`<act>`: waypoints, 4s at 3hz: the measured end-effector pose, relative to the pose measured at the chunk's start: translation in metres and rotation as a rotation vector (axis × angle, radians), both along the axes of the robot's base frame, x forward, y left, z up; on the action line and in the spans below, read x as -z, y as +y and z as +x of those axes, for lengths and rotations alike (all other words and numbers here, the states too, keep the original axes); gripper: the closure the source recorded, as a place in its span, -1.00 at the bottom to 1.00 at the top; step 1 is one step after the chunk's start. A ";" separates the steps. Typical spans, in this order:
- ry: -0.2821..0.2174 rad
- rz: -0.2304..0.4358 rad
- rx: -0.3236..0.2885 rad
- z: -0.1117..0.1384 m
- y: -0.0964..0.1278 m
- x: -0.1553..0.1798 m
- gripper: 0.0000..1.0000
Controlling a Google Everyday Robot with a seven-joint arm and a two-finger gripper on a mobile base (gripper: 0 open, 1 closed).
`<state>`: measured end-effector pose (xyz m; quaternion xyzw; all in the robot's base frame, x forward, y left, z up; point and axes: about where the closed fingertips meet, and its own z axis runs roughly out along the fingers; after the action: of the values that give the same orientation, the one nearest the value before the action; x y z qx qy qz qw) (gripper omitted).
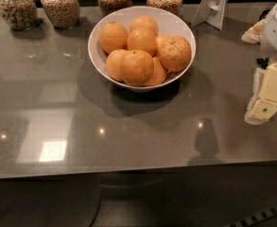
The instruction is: Pick orange from white bowl
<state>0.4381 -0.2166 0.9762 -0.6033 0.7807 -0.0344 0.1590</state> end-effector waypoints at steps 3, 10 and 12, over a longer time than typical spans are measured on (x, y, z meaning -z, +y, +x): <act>-0.154 0.257 -0.059 0.037 0.028 -0.020 -1.00; -0.344 0.533 0.092 0.130 0.072 -0.008 -0.30; -0.302 0.572 0.132 0.150 0.072 0.015 -0.40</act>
Offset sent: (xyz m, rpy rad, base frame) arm 0.0351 0.0208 0.0183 0.2951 -0.1695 0.0548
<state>0.5880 -0.1449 0.9612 -0.4703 0.7639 0.0870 0.4333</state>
